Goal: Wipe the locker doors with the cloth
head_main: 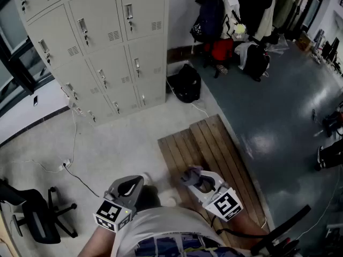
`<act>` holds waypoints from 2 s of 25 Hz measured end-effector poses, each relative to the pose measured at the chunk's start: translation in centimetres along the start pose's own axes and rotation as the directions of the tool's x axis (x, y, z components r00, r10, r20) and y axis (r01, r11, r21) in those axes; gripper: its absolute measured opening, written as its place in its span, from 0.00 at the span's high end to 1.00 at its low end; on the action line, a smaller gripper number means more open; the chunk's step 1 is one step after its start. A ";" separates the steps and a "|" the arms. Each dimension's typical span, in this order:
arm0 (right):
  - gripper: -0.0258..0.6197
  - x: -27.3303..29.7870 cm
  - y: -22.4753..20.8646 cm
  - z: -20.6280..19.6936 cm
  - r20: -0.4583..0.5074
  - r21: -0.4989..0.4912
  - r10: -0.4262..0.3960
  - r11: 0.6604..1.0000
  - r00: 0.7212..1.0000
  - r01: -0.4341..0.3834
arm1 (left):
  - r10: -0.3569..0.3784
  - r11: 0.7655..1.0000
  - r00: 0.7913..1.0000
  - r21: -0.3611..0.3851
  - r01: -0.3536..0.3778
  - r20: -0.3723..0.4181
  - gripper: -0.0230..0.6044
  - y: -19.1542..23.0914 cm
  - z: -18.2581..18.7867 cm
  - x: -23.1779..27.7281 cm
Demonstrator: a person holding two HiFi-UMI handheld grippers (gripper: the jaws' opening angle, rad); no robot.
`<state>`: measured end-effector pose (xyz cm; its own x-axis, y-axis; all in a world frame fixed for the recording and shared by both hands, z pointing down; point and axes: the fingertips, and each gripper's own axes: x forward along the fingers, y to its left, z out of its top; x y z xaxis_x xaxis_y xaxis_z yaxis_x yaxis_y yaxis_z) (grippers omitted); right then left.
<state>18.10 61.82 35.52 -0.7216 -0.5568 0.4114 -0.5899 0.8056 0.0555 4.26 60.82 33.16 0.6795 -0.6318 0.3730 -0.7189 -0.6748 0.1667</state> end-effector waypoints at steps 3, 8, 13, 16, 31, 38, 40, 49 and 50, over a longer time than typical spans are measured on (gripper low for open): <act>0.79 1.1 -2.2 0.2 0.007 0.002 -0.014 1.000 1.000 0.014 | -0.007 1.000 1.000 0.019 0.007 -0.004 0.96 1.2 0.7 1.9; 0.79 4.1 -6.9 0.5 -0.007 0.003 -0.021 1.000 1.000 0.021 | -0.015 1.000 1.000 0.012 0.015 0.002 0.96 5.2 2.5 6.1; 0.79 10.1 -13.2 0.1 -0.074 0.010 0.010 1.000 0.997 -0.010 | -0.051 0.999 0.999 0.005 0.051 -0.003 0.96 12.2 3.5 12.5; 0.78 14.6 -18.8 1.8 -0.112 -0.038 0.004 0.999 0.994 -0.008 | -0.052 0.999 0.999 0.002 0.052 0.007 0.96 17.4 6.6 16.2; 0.78 33.8 -38.3 11.1 -0.262 -0.588 -0.070 0.803 0.962 -0.101 | 0.094 0.995 0.989 0.004 -0.095 0.118 0.96 32.2 16.4 22.9; 0.78 45.5 -50.6 13.1 -0.241 -0.748 -0.093 0.652 0.966 -0.123 | 0.267 0.964 0.952 -0.033 -0.265 0.152 0.96 40.9 19.5 28.0; 0.78 48.7 -54.3 13.0 -0.245 -0.774 -0.099 0.619 0.964 -0.133 | 0.308 0.951 0.938 -0.065 -0.302 0.156 0.96 43.0 20.6 30.6; 0.78 56.3 -62.5 10.7 -0.271 -0.803 -0.053 0.562 0.961 -0.195 | 0.318 0.944 0.945 -0.114 -0.308 0.081 0.96 45.6 23.9 38.6; 0.78 56.7 -62.8 10.1 -0.275 -0.801 -0.049 0.565 0.960 -0.201 | 0.319 0.944 0.945 -0.117 -0.309 0.073 0.96 45.6 23.8 38.7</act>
<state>10.51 -22.39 46.14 -0.5648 -0.5182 0.6423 0.1016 0.7287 0.6772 1.26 -3.55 33.45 0.4236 -0.8401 0.3388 -0.9058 -0.3969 0.1483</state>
